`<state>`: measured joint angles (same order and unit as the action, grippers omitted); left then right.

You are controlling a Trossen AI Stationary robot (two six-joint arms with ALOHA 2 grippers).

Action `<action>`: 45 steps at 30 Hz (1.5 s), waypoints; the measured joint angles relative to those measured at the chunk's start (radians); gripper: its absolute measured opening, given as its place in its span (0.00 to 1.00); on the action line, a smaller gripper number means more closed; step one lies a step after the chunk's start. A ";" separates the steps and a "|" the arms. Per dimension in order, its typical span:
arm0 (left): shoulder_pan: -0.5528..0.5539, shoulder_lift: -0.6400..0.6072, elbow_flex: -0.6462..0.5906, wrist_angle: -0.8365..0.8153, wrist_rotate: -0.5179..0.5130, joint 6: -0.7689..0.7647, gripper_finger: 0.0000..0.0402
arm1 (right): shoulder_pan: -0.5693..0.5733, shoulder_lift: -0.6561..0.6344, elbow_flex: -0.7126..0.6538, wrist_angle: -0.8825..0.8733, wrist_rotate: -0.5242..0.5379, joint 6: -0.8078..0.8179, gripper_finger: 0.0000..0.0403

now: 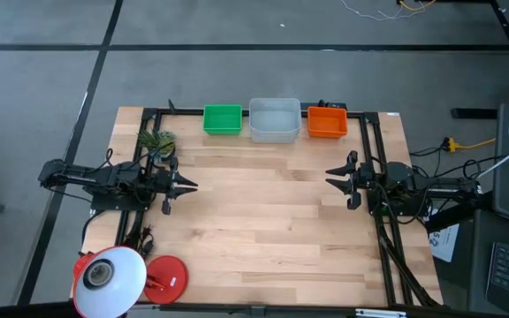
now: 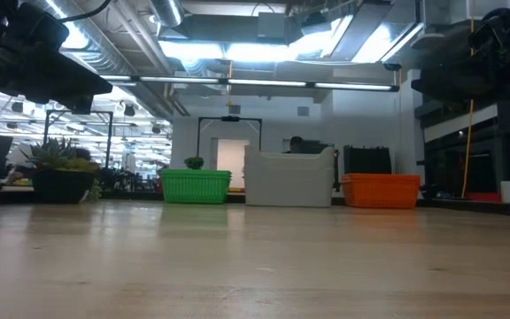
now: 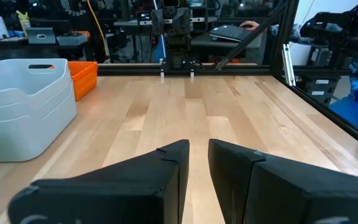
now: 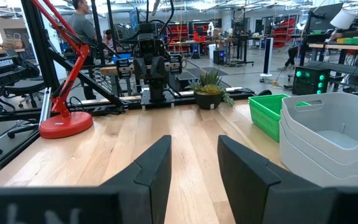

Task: Stack baskets by color
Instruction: Return to Home Position

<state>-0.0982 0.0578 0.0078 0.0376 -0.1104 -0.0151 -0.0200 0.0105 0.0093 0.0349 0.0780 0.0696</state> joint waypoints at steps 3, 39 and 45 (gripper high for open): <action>0.000 0.000 0.000 0.000 0.000 0.000 0.13 | 0.000 0.000 0.000 0.000 0.000 0.000 0.32; 0.000 0.000 0.000 0.000 0.000 0.000 0.13 | 0.000 0.000 0.000 0.000 0.000 0.000 0.33; 0.000 0.000 0.000 0.000 0.000 0.000 0.13 | 0.000 0.000 0.000 0.000 0.000 0.000 0.33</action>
<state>-0.0984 0.0578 0.0078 0.0376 -0.1104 -0.0152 -0.0201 0.0105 0.0090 0.0348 0.0779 0.0696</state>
